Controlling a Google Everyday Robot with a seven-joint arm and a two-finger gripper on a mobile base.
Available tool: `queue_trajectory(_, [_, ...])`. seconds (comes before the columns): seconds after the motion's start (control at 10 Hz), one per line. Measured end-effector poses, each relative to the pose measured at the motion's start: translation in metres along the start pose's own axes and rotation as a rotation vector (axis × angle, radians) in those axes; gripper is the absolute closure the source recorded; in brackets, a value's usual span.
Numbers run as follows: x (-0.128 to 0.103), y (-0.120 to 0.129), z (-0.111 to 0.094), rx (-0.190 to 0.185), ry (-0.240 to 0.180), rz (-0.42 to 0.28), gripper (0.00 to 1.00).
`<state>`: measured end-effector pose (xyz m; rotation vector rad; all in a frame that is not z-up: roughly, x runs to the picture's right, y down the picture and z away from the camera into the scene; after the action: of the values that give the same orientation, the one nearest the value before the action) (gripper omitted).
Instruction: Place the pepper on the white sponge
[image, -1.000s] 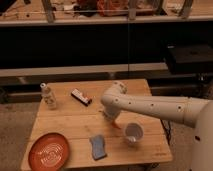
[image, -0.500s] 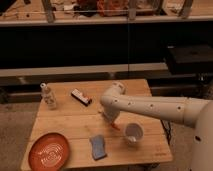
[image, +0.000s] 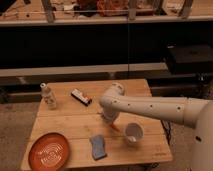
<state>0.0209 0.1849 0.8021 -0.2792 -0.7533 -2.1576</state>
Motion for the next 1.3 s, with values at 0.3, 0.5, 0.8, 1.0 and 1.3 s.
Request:
queue_trajectory(0.3, [-0.003,-0.004,0.0,0.002,-0.003,-0.005,1.0])
queue_trajectory(0.5, [-0.004,-0.007,0.0,0.004,-0.004,-0.009,1.0])
queue_trajectory(0.8, [-0.006,-0.011,0.0,0.006,-0.007,-0.017,1.0])
queue_trajectory(1.0, [-0.007,-0.012,0.0,0.006,-0.008,-0.018,1.0])
queue_trajectory(1.3, [-0.011,-0.021,0.0,0.011,-0.014,-0.028,1.0])
